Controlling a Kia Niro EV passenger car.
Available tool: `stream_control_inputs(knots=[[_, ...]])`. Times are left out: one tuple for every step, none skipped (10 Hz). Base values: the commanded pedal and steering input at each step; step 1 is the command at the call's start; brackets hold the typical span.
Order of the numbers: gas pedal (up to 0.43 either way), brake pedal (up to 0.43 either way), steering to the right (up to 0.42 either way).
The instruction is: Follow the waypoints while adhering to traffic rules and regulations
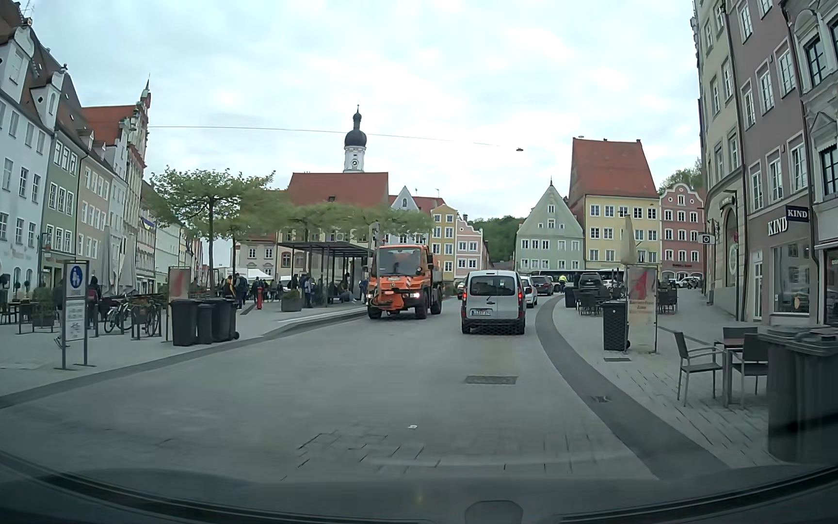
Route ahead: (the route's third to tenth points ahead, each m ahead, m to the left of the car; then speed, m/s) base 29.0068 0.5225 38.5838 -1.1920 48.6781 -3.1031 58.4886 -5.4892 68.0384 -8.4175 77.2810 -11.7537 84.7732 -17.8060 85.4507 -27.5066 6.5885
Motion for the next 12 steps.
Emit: stream_control_inputs(knots=[[0.079,0.000,0.035],[0.079,0.000,0.035],[0.079,0.000,0.035],[0.079,0.000,0.034],[0.079,0.000,0.033],[0.079,0.000,0.033],[0.079,0.000,0.033],[0.079,0.000,0.033],[0.079,0.000,0.033],[0.079,0.000,0.033],[0.079,0.000,0.033],[0.079,0.000,0.033]])
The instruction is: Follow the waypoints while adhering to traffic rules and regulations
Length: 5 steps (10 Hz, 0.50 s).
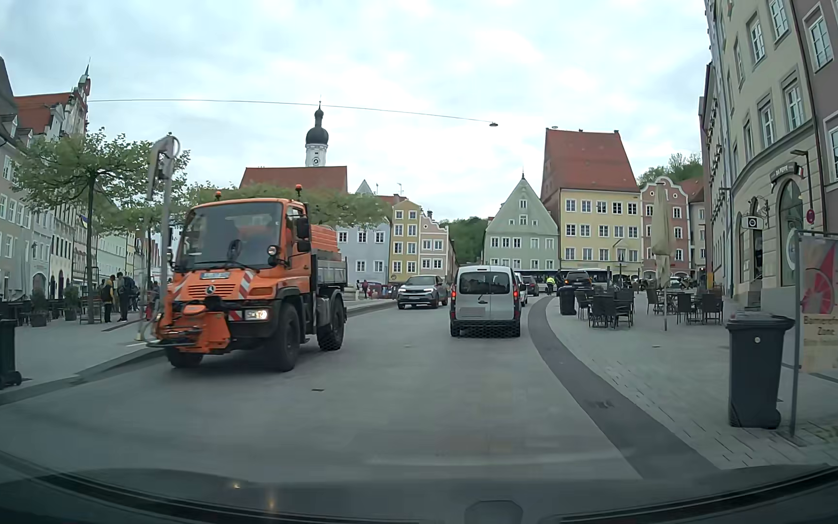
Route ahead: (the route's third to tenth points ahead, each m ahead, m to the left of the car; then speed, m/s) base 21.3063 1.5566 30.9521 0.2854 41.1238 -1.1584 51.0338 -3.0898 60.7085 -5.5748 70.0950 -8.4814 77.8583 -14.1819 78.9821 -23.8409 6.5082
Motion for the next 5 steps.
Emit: stream_control_inputs(knots=[[0.079,0.000,0.032],[0.079,0.000,0.030],[0.079,0.000,0.028],[0.079,0.000,0.027],[0.079,0.000,0.027]])
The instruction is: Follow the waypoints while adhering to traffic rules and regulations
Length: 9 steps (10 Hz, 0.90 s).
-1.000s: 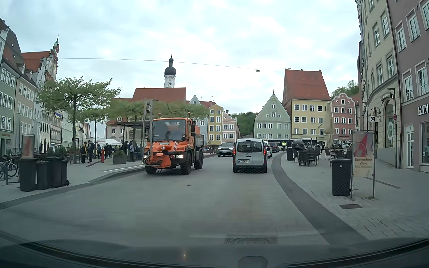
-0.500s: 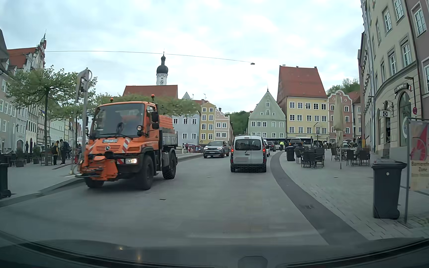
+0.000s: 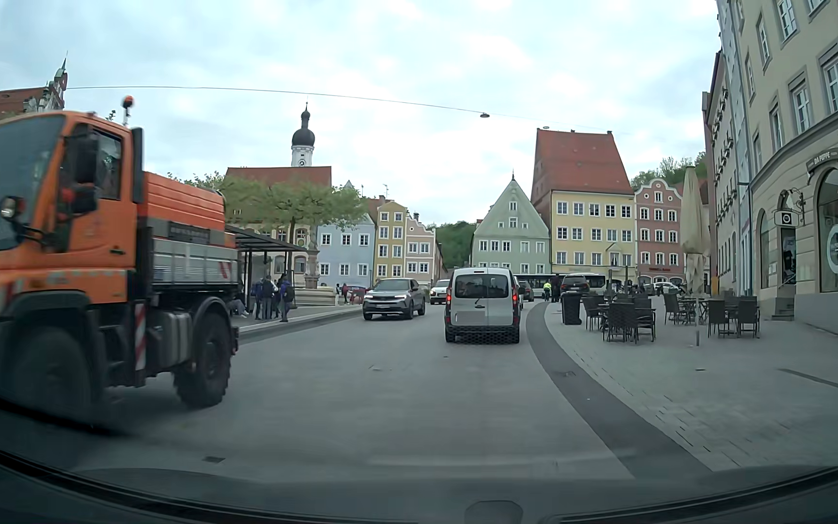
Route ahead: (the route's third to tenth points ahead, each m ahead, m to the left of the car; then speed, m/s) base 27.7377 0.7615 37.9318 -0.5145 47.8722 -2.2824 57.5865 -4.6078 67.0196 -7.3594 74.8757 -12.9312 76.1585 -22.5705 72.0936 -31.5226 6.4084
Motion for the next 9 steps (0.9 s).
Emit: stream_control_inputs(knots=[[0.079,0.000,0.026],[0.079,0.000,0.025],[0.079,0.000,0.025],[0.079,0.000,0.025],[0.079,0.000,0.024],[0.079,0.000,0.023],[0.079,0.000,0.023],[0.079,0.000,0.023],[0.067,0.000,0.023]])
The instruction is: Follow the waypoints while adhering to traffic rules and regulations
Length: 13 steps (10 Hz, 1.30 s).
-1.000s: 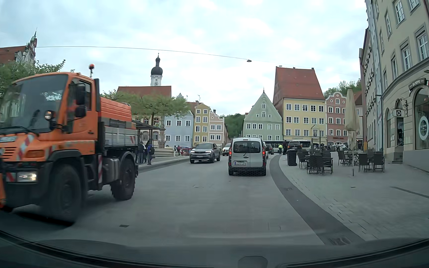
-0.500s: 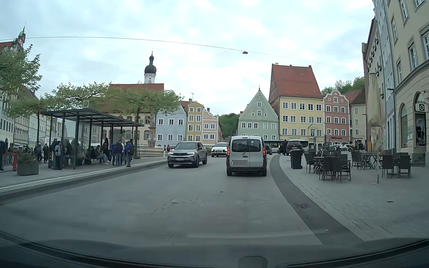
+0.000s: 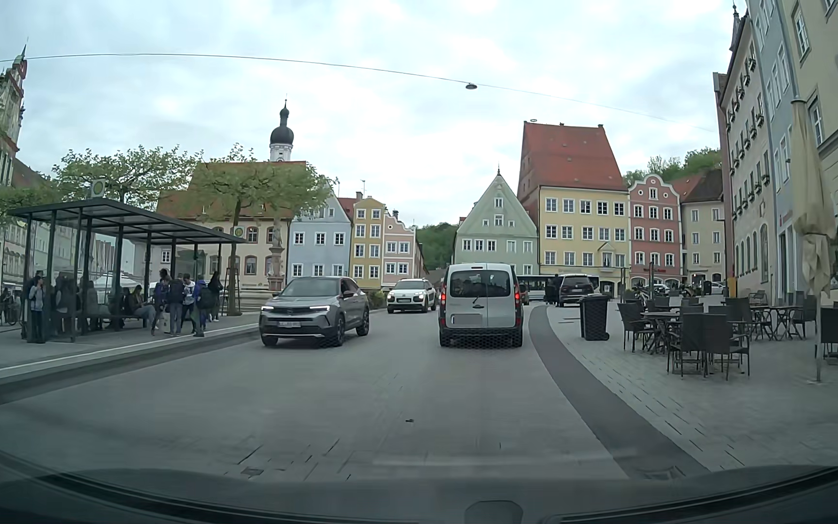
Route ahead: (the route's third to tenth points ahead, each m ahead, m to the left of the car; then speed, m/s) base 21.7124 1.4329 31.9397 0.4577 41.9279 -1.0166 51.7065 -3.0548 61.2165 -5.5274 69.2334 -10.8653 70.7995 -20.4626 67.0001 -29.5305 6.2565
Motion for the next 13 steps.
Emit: stream_control_inputs(knots=[[0.067,0.000,0.022],[0.067,0.000,0.022],[0.047,0.000,0.022],[0.020,0.000,0.022],[0.000,0.000,0.022],[0.000,0.000,0.026],[0.000,0.000,0.026],[0.000,0.000,0.026],[0.000,0.000,0.027],[0.000,0.000,0.027],[0.000,0.000,0.027],[0.000,0.000,0.027],[0.000,0.000,0.027]])
